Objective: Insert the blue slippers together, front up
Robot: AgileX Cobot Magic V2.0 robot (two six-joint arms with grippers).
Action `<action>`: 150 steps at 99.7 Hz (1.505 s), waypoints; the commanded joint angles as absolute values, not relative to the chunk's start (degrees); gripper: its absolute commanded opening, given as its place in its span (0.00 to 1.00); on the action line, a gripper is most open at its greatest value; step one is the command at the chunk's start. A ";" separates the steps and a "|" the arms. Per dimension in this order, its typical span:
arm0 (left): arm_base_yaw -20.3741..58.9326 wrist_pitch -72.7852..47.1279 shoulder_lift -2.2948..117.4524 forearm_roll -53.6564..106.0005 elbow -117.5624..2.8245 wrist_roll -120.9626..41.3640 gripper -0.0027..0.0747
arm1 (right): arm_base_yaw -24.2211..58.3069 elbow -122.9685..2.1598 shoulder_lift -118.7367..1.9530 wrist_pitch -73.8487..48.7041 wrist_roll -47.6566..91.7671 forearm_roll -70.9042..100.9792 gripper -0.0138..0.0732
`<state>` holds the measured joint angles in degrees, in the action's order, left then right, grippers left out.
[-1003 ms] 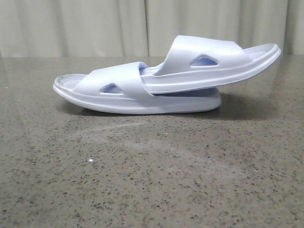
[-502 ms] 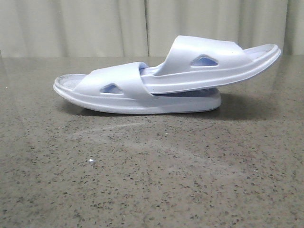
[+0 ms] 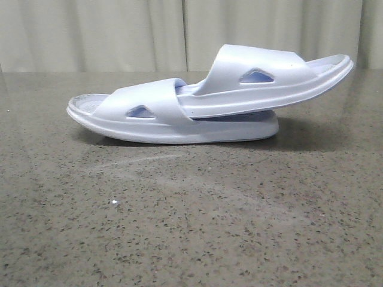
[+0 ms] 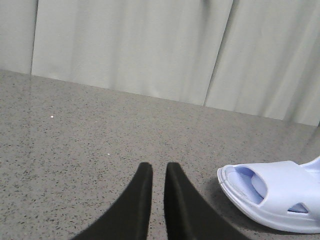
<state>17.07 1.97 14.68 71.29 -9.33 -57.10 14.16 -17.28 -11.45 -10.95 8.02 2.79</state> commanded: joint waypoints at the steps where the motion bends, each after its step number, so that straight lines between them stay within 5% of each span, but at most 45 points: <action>1: 17.51 2.99 15.05 71.05 -10.88 -57.11 0.06 | 13.69 -18.75 -11.94 -5.98 8.53 2.15 0.04; 43: 17.51 2.25 15.05 65.85 -10.88 -57.11 0.06 | 13.69 -18.75 -11.94 -5.98 8.53 2.15 0.04; 79: 15.52 1.86 12.96 5.77 -10.78 -12.67 0.06 | 13.69 -18.75 -11.94 -5.98 8.53 2.15 0.04; 111: 7.11 3.15 6.95 2.79 -3.48 -8.00 0.06 | 13.69 -18.75 -11.94 -5.98 8.53 2.15 0.04; 150: 6.59 1.96 0.83 -1.00 0.62 -6.61 0.06 | 13.69 -18.75 -11.94 -5.98 8.53 2.15 0.04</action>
